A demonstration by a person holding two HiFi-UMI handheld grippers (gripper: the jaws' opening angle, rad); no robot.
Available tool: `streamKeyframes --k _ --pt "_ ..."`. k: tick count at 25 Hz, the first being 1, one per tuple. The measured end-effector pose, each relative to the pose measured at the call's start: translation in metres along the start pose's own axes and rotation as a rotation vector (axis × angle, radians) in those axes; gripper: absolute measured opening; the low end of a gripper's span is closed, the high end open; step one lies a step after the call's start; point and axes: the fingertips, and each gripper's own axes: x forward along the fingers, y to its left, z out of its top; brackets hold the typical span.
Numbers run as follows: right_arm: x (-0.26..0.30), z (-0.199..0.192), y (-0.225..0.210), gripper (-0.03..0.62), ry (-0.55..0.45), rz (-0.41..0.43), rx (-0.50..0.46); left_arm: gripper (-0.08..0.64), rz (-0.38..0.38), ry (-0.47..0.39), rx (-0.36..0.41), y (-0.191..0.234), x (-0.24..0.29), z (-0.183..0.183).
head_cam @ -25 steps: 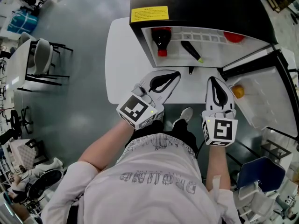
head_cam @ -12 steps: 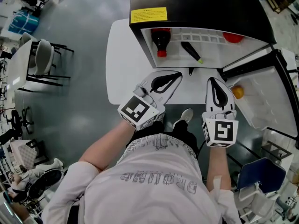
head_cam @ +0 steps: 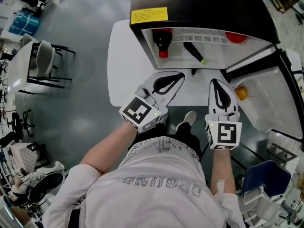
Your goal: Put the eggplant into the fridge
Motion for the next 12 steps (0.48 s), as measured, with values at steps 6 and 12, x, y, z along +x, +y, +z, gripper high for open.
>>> streamKeyframes --k 6,12 --pt "0.0007 -0.0016 0.0013 0.005 0.002 0.012 0.012 0.008 -0.001 0.004 0.007 0.0003 0.0006 0.001" --pt "0.0024 -0.0011 0.001 0.005 0.003 0.017 0.012 0.008 0.001 -0.001 0.005 0.0009 0.0027 0.0026"
